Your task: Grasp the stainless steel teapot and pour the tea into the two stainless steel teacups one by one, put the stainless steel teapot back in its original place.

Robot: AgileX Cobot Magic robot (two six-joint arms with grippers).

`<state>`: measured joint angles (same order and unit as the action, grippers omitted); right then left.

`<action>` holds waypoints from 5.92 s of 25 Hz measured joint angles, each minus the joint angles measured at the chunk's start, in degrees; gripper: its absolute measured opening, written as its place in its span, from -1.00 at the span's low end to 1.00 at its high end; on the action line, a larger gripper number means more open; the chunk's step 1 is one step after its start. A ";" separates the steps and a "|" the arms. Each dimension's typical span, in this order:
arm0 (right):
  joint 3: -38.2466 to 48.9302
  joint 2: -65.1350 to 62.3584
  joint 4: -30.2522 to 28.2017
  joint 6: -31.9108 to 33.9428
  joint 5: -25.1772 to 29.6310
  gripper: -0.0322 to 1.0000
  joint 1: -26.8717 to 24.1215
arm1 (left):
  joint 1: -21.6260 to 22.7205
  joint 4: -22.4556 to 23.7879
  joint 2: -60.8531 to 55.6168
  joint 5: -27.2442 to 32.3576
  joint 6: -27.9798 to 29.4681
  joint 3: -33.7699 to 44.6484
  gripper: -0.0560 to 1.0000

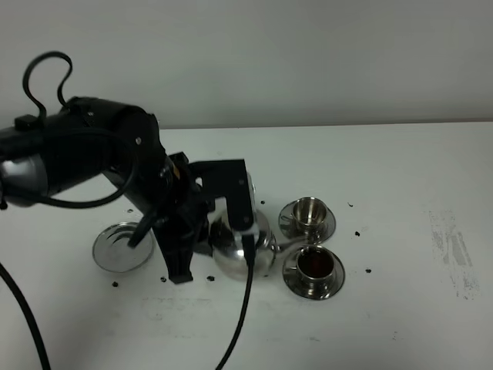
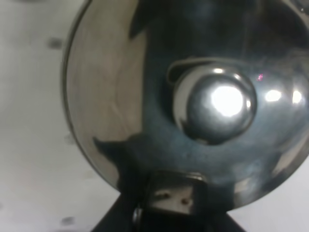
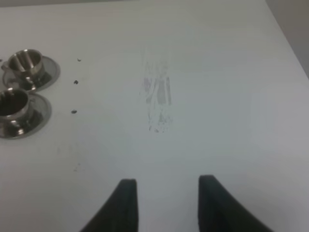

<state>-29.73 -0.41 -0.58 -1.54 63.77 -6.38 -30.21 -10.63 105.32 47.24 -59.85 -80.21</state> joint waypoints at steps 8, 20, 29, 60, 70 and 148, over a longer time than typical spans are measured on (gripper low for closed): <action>0.00 0.00 0.00 0.00 0.00 -0.37 0.00 | 4.52 7.38 11.33 6.51 -0.05 -19.53 -0.50; 0.00 0.00 0.00 0.00 0.00 -0.37 0.00 | 4.96 8.42 28.15 11.97 -4.47 -41.43 -0.50; 0.00 0.00 0.00 0.00 0.00 -0.37 0.00 | 2.78 17.92 29.68 12.24 -9.08 -42.16 -0.50; 0.00 0.00 0.00 0.00 0.00 -0.37 0.00 | -0.32 22.86 30.05 8.95 -13.23 -46.60 -0.50; 0.00 0.00 0.00 0.05 0.00 -0.37 0.00 | -1.37 26.30 32.15 8.40 -15.44 -46.64 -0.50; 0.00 0.00 0.00 0.01 0.00 -0.37 0.00 | -6.34 41.00 33.70 -3.59 -18.57 -46.64 -0.50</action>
<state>-29.73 -0.41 -0.58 -1.53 63.77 -6.38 -36.56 30.37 139.03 43.65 -78.42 -126.85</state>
